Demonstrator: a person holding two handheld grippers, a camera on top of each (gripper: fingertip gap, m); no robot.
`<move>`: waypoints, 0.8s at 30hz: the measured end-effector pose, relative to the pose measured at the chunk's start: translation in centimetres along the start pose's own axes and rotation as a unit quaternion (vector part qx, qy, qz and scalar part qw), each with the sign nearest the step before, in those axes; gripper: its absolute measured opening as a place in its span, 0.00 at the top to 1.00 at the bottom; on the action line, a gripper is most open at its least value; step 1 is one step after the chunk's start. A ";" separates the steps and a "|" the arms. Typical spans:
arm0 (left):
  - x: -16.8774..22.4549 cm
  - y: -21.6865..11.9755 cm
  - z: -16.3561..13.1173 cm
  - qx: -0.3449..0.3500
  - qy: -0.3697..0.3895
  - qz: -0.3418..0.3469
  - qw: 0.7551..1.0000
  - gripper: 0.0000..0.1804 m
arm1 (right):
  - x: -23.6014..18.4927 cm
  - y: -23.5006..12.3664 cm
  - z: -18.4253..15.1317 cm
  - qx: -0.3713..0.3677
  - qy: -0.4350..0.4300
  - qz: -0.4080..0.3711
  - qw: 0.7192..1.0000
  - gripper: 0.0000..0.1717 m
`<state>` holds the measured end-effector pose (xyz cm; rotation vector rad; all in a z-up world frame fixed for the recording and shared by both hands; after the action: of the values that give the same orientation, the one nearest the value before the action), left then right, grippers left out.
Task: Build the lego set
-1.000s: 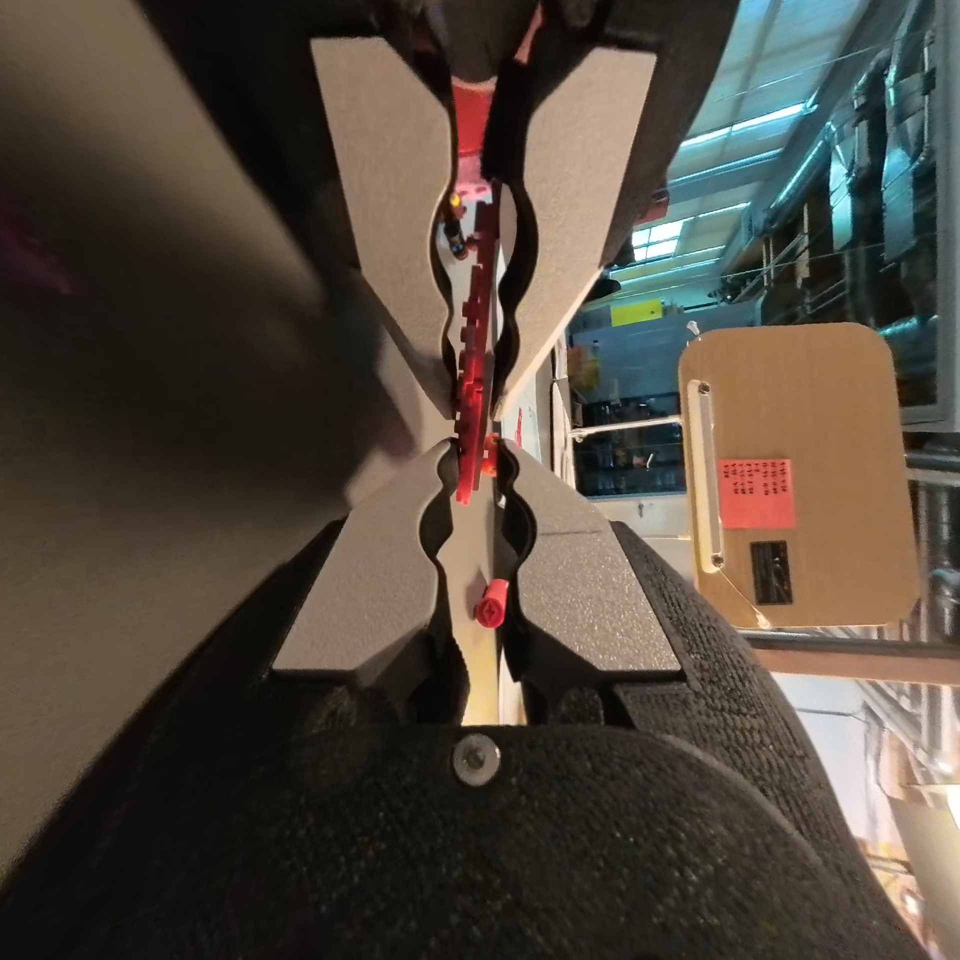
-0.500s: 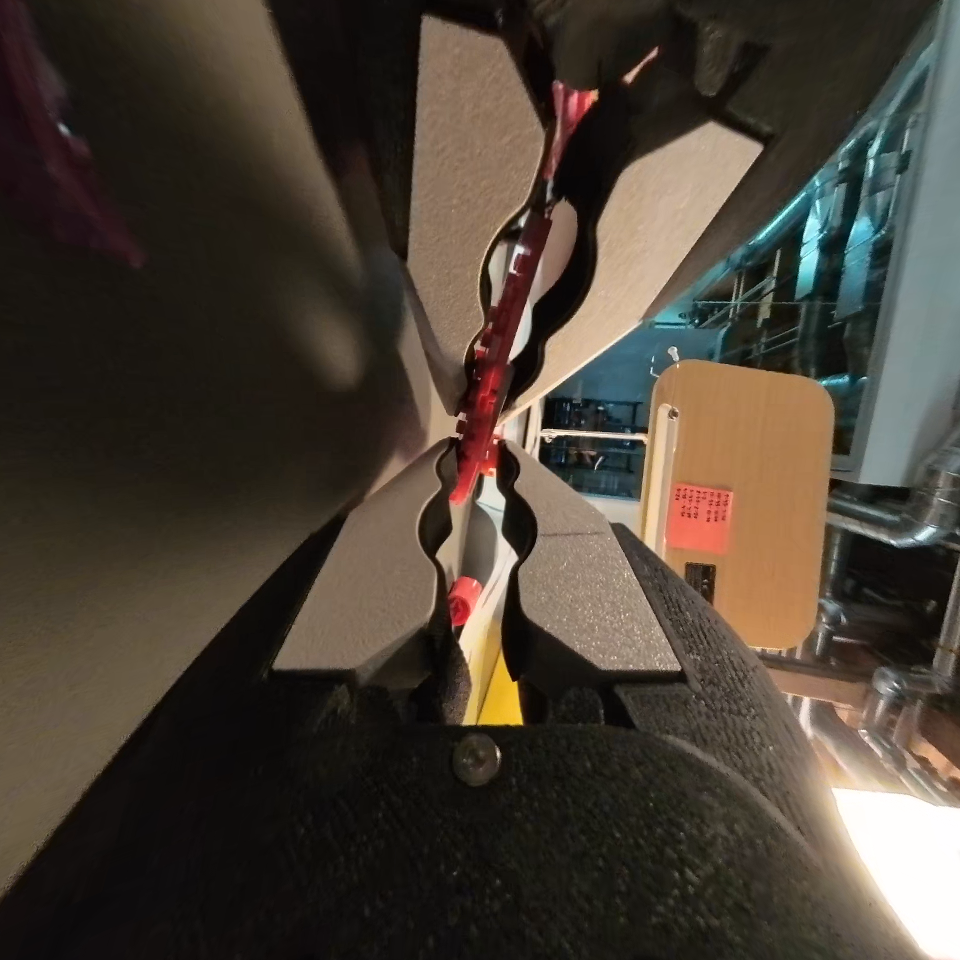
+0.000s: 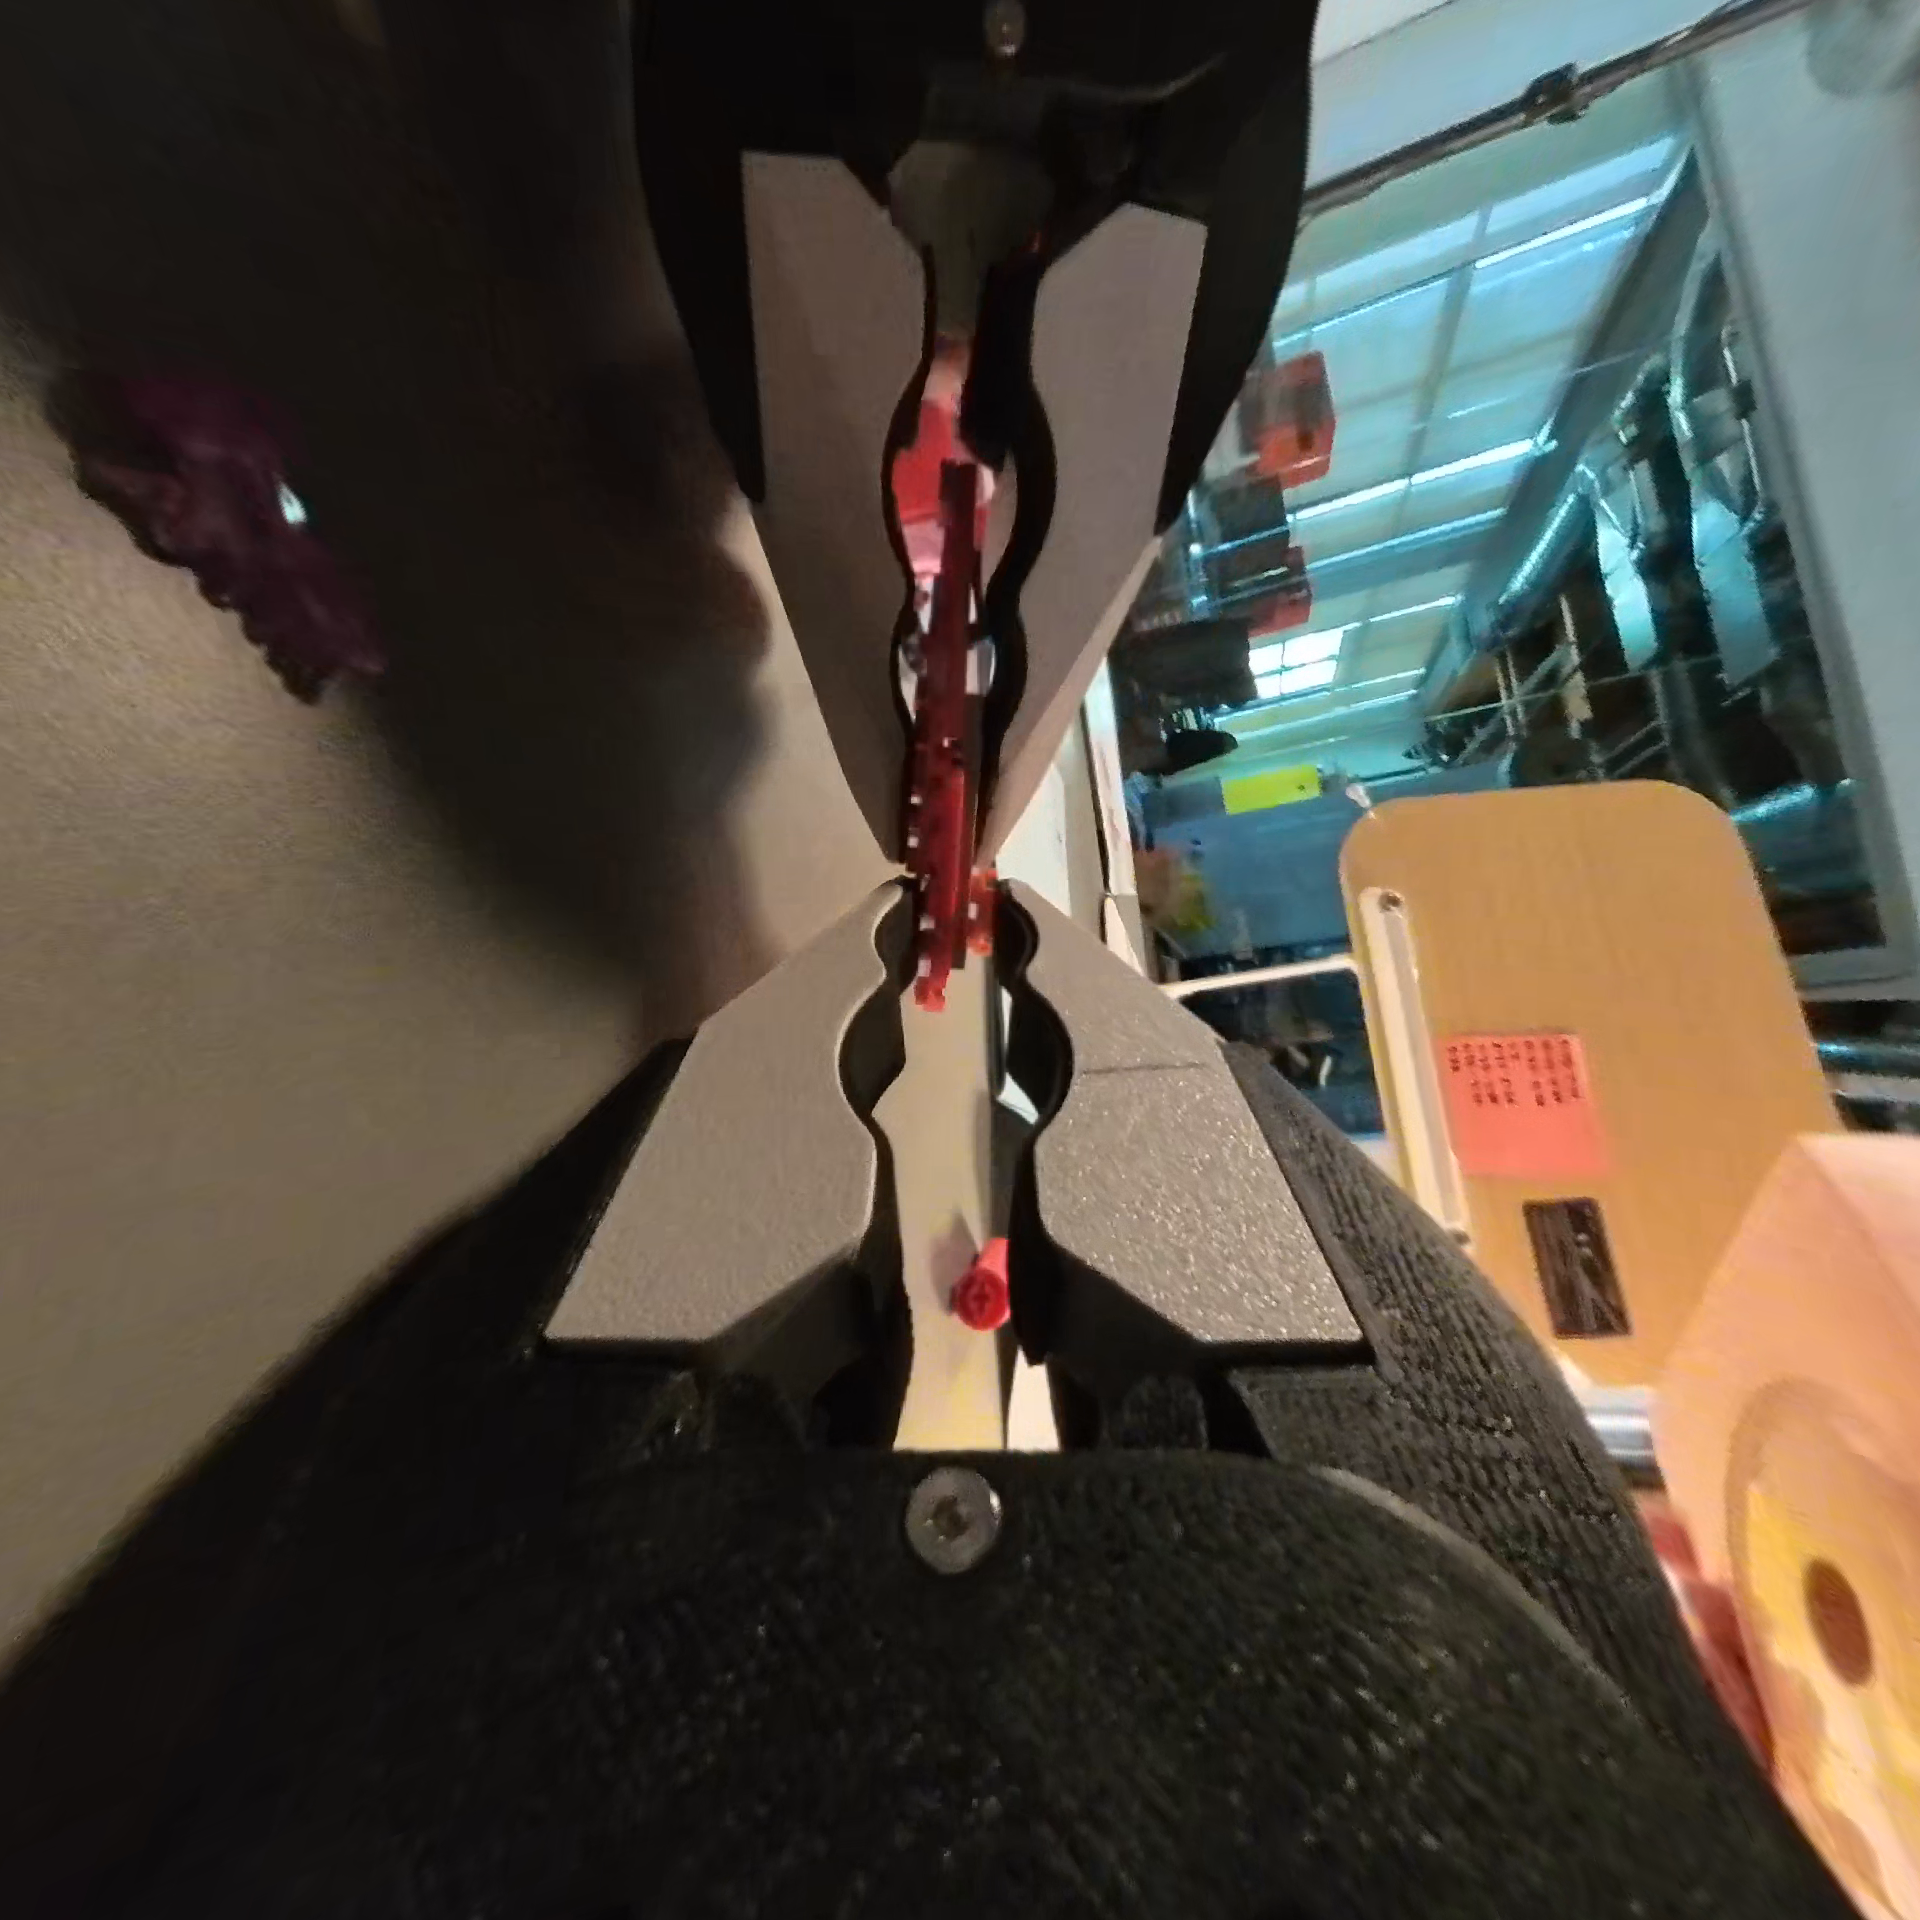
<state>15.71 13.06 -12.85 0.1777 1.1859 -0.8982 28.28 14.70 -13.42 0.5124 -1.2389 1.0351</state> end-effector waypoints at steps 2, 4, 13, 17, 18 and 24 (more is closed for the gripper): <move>0.1 0.2 0.0 -0.001 -0.002 -0.009 1.000 0.94 | 0.0 0.0 0.0 -0.005 -0.004 0.009 1.000 0.94; 0.2 0.4 -0.1 -0.004 -0.007 -0.018 1.000 0.94 | -0.3 0.1 0.1 -0.017 -0.024 0.012 0.999 0.94; 0.5 0.9 0.0 -0.059 0.002 0.016 0.998 0.84 | -0.3 0.9 -0.5 -0.087 -0.020 -0.005 0.996 0.94; 0.7 1.5 0.4 -0.088 0.070 0.057 0.992 0.89 | -0.3 1.1 -0.3 -0.094 -0.020 -0.005 0.995 0.94; 0.8 1.7 0.4 -0.096 0.079 0.059 0.990 0.91 | -0.4 1.1 -0.1 -0.093 -0.018 -0.005 0.995 0.94; 0.6 1.1 0.4 -0.070 0.078 0.035 0.994 0.94 | -0.2 0.8 -0.1 -0.062 0.016 0.009 0.998 0.94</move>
<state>16.81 13.20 -13.57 0.1773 1.3739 -0.7472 27.67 15.10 -13.85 0.3868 -1.2723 0.9712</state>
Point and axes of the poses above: each gripper's, where its closed fingertips meet, y out along the fingers, z out of its top, x = y × z across the jaws, the point moved 9 cm from there along -y, back along the fingers, and after that the axes turned 1 degree about -y, right-handed, at the moved point
